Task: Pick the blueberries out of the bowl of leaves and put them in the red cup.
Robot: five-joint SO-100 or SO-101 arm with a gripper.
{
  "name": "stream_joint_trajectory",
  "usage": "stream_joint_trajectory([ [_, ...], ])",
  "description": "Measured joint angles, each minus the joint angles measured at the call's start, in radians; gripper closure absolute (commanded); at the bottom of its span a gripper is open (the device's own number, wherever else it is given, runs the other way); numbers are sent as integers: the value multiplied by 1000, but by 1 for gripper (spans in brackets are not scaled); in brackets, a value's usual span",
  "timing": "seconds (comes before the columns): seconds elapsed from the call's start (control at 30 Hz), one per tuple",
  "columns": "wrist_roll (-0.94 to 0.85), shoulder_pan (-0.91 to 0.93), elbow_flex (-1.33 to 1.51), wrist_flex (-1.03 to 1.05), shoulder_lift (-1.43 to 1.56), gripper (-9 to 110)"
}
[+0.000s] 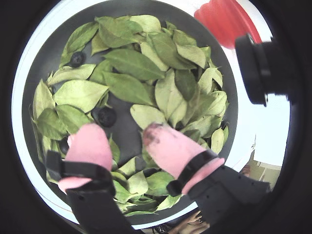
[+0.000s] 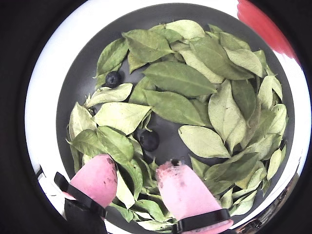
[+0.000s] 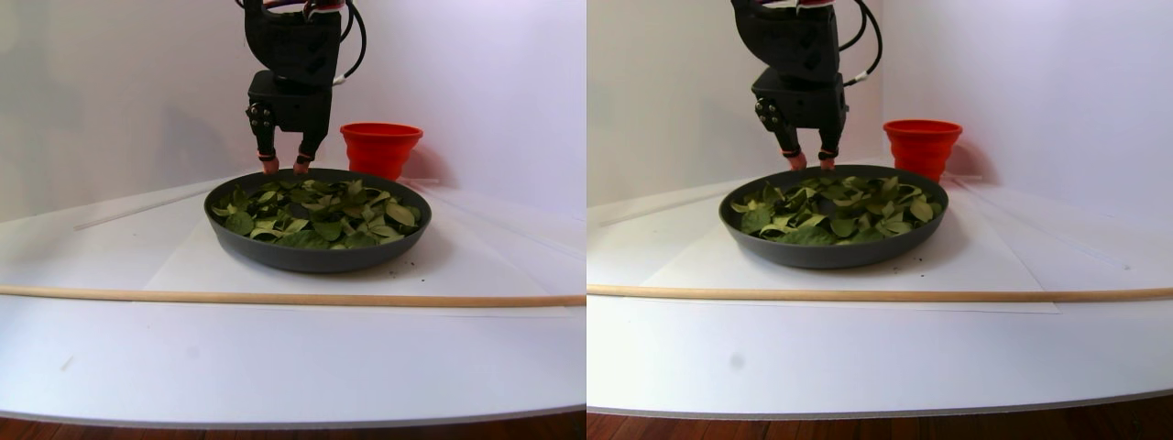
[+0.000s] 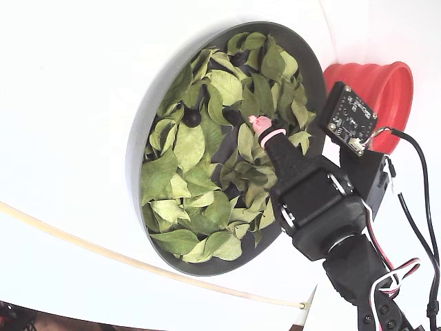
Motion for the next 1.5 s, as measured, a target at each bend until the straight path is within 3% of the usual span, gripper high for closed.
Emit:
stream_joint_trajectory([
  [1.5, 112, 5, -92, -141, -219, 86],
])
